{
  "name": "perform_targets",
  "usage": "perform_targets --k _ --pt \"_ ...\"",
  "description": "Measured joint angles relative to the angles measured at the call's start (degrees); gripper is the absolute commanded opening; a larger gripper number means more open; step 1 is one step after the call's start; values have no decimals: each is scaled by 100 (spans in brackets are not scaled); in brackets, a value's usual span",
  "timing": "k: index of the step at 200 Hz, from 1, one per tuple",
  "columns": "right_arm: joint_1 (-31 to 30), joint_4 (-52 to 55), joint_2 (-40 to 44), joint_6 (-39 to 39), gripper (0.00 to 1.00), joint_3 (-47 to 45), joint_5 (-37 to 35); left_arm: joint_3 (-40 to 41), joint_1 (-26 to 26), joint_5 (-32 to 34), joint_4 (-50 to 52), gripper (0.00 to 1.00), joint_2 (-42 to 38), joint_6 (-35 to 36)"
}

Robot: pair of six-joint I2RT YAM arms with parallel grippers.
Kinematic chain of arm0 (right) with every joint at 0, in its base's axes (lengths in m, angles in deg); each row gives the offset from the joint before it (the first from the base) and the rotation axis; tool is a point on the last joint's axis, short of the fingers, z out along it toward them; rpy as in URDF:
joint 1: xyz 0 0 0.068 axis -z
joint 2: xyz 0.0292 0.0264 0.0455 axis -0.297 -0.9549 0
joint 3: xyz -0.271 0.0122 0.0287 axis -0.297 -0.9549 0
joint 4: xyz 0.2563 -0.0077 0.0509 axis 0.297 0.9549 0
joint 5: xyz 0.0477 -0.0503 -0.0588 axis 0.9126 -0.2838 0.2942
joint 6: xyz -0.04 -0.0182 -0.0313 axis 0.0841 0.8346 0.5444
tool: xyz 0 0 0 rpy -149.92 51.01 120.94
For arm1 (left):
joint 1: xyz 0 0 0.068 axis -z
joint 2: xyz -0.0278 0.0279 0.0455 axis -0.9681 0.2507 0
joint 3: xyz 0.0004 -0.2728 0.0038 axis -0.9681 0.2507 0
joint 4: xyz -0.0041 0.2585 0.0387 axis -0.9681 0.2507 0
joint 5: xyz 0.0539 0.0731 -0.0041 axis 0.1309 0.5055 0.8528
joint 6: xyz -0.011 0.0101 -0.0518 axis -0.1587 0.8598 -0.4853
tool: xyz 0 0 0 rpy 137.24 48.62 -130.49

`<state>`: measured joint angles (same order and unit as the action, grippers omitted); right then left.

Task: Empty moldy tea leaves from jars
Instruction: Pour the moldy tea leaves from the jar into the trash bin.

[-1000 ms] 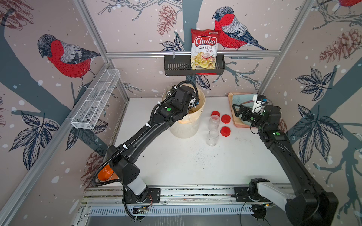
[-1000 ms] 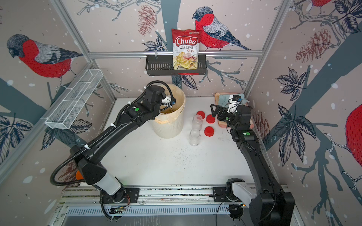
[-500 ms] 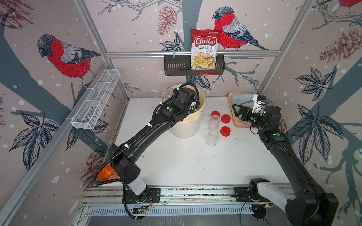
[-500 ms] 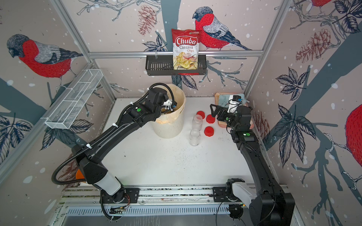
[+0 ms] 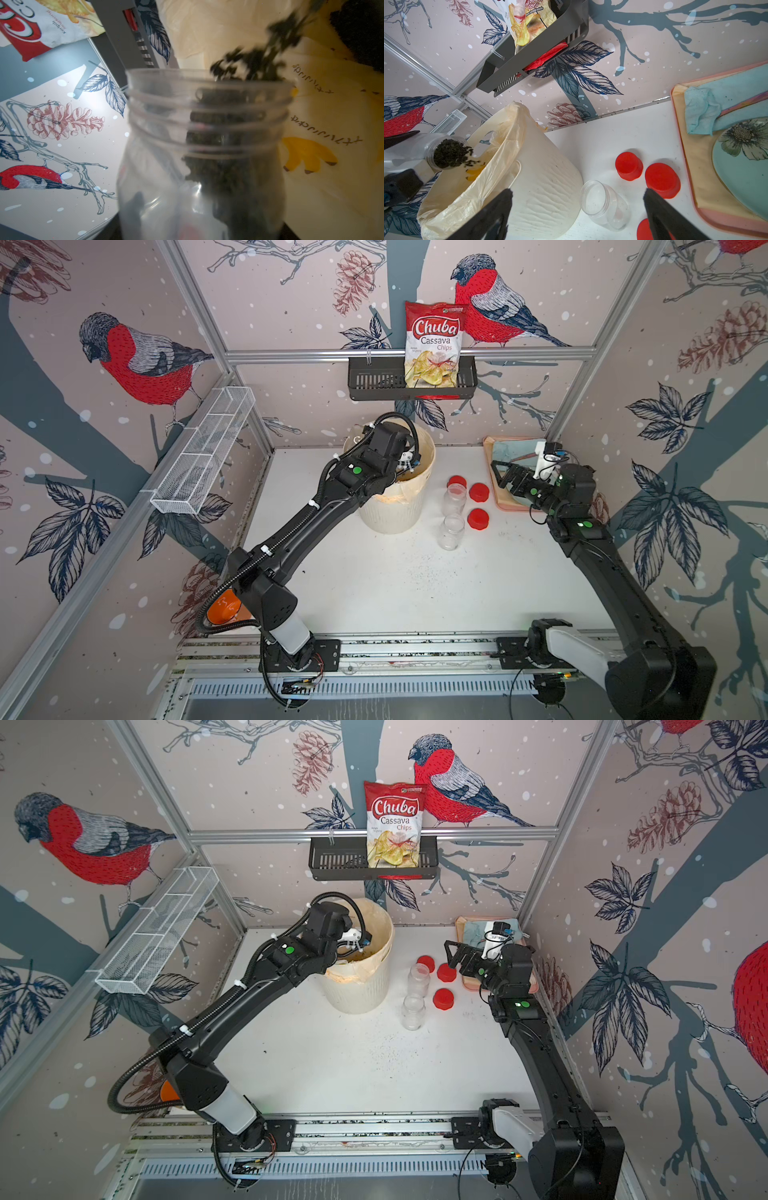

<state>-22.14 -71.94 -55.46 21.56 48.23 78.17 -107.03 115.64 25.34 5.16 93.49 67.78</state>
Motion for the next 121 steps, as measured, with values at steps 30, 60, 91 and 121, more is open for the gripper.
perform_targets --k 30,60,91,121 --pt "0 -11 -26 -2 99 2 4 109 -4 -76 -122 63 22 -22" --pt "0 -11 -26 0 99 9 7 297 -98 -197 -11 62 133 -157" --pt "0 -11 -26 0 99 22 24 -195 -149 -192 9 63 247 4" --pt "0 -31 -26 0 99 44 46 -356 -122 -175 -151 64 260 98"
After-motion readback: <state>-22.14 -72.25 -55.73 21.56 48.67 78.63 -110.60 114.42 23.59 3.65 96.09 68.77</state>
